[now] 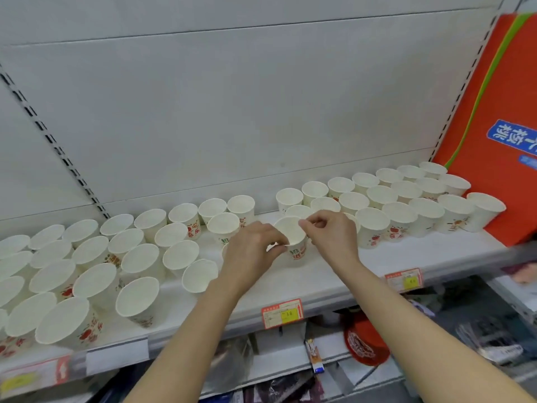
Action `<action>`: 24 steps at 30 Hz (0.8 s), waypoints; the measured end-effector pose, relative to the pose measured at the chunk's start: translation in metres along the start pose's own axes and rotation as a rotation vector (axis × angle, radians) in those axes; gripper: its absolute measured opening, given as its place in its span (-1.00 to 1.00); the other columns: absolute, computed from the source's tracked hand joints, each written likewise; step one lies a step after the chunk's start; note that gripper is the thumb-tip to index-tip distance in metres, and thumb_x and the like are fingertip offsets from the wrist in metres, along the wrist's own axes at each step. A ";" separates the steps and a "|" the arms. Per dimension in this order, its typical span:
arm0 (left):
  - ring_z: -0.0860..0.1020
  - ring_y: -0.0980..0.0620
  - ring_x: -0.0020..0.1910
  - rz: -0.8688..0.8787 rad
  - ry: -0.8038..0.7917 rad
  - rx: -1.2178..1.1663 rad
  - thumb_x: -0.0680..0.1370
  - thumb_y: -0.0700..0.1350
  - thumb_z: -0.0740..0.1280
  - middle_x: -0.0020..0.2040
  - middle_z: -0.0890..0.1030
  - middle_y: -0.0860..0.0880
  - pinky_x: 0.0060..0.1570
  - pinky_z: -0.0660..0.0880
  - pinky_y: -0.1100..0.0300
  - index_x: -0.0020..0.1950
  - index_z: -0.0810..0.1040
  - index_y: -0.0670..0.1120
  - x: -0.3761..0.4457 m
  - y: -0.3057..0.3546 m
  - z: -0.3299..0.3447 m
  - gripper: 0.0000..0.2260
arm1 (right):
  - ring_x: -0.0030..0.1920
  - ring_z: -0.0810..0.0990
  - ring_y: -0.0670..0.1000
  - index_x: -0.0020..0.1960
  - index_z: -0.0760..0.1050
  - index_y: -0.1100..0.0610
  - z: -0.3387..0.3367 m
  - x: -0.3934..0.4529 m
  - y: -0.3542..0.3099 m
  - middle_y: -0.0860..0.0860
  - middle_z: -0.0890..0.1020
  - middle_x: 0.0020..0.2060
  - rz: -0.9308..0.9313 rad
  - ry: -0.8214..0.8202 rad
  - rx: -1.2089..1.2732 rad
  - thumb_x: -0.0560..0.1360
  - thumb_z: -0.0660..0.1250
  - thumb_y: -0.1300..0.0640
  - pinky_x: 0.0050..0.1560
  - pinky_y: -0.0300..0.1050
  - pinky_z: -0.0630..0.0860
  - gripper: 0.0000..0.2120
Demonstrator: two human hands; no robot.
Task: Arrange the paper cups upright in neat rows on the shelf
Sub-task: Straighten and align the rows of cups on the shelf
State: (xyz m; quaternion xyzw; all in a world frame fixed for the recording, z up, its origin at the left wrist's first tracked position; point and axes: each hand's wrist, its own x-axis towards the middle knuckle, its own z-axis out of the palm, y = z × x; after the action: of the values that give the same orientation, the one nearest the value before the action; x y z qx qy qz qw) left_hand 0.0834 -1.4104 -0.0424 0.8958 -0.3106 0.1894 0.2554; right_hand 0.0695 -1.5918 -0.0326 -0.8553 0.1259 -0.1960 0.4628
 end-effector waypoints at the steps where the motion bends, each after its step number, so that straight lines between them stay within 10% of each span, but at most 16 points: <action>1: 0.52 0.08 -0.16 0.003 -0.002 -0.019 0.42 -0.07 0.52 -0.16 0.65 0.14 -0.21 0.44 0.19 -0.13 0.68 0.05 -0.005 0.000 0.004 -0.92 | -0.29 0.62 -0.08 -0.28 0.64 0.02 0.001 -0.005 0.003 -0.11 0.63 -0.41 0.024 0.008 -0.022 0.34 0.44 0.05 -0.23 -0.12 0.54 -0.94; 9: 0.53 0.20 -0.12 -0.008 -0.059 -0.095 0.46 0.02 0.48 -0.02 0.64 0.18 -0.16 0.49 0.23 0.02 0.66 0.10 -0.023 0.005 0.004 -0.85 | -0.30 0.61 -0.02 -0.33 0.62 0.06 -0.008 -0.027 0.016 -0.11 0.60 -0.47 0.125 0.051 -0.152 0.33 0.37 0.18 -0.26 -0.11 0.56 -0.91; 14: 0.58 0.09 -0.11 -0.392 0.075 0.034 0.48 -0.01 0.45 -0.04 0.65 0.14 -0.16 0.44 0.17 0.02 0.67 0.10 -0.019 -0.017 -0.032 -0.87 | -0.25 0.59 -0.02 -0.27 0.65 0.10 -0.020 -0.013 0.017 -0.06 0.66 -0.34 0.100 0.097 -0.202 0.38 0.39 0.17 -0.28 -0.16 0.51 -0.91; 24: 0.61 -0.10 -0.09 -0.640 -0.262 0.503 0.46 -0.05 0.40 -0.10 0.65 -0.06 -0.25 0.42 0.18 -0.02 0.63 -0.05 0.001 -0.043 -0.038 -0.86 | -0.26 0.57 0.04 -0.25 0.65 0.11 -0.015 -0.002 0.021 0.01 0.68 -0.30 0.056 0.073 -0.290 0.40 0.39 0.14 -0.32 -0.18 0.41 -0.90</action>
State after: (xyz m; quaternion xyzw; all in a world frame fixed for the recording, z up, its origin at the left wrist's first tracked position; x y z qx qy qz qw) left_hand 0.1061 -1.3600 -0.0265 0.9979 0.0093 0.0550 0.0332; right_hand 0.0599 -1.6137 -0.0435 -0.9017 0.1933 -0.1936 0.3349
